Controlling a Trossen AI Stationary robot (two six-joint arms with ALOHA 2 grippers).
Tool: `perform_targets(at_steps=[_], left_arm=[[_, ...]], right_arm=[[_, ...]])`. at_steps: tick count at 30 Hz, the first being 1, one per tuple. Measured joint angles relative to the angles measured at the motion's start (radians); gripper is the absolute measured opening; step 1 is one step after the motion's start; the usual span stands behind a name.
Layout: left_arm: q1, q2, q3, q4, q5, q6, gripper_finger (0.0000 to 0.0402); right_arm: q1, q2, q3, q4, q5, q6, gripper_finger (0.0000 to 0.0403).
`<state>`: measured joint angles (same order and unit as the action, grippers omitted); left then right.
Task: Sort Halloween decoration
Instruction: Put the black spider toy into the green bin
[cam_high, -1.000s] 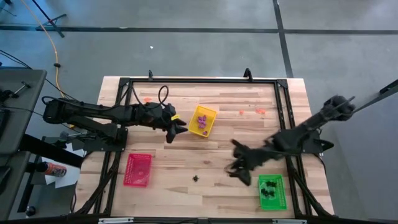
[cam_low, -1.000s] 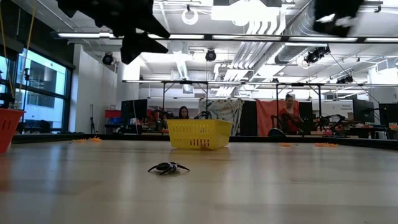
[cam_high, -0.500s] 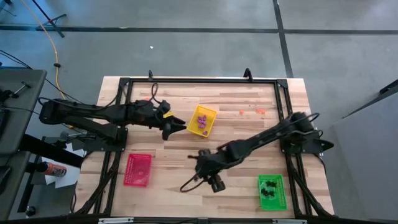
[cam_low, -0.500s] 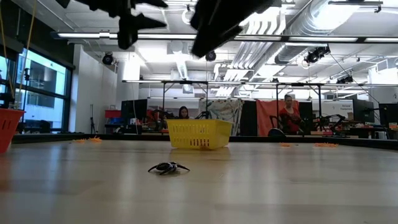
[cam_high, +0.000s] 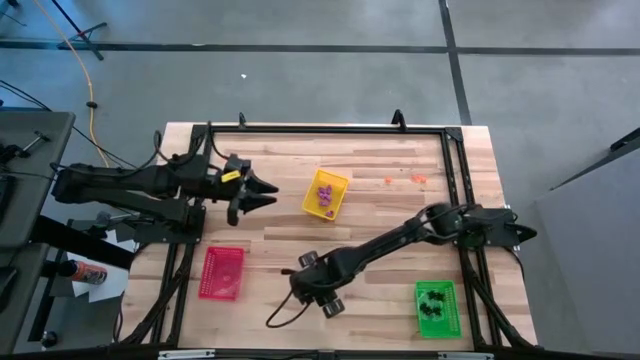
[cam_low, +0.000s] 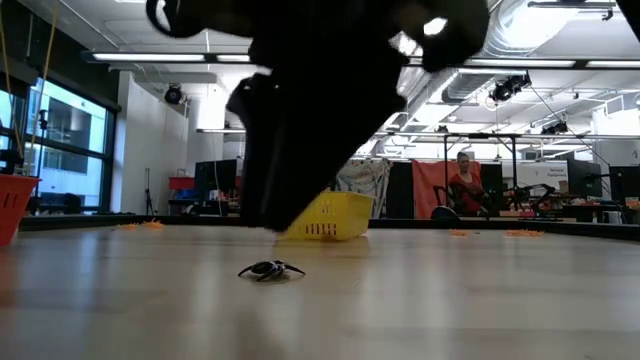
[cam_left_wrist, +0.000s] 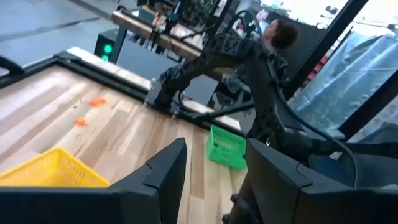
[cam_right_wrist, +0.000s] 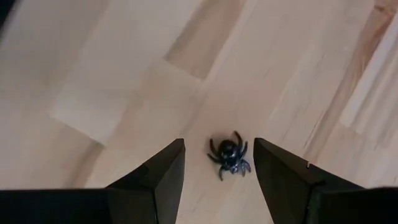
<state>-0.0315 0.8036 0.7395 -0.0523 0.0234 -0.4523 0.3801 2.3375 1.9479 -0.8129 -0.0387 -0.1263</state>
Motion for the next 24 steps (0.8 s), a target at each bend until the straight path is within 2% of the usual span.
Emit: perform_targets(at_steps=[5, 10, 19, 24], left_arm=[[-0.017, 0.001, 0.0, -0.067, -0.002, -0.026, 0.0156], [-0.03, 0.009, -0.002, -0.109, -0.012, -0.034, 0.0156], [-0.029, 0.008, -0.002, -0.118, -0.068, -0.071, 0.0156], [-0.029, 0.008, -0.002, -0.117, -0.07, -0.07, 0.0156]], right_arm=[[-0.001, 0.062, 0.039, -0.077, 0.001, -0.06, 0.0186], [0.0, 0.066, 0.037, -0.069, 0.048, -0.069, 0.0186], [-0.005, 0.068, 0.039, -0.087, 0.041, -0.103, 0.0186], [-0.016, 0.059, 0.066, -0.167, 0.041, -0.102, 0.0186]])
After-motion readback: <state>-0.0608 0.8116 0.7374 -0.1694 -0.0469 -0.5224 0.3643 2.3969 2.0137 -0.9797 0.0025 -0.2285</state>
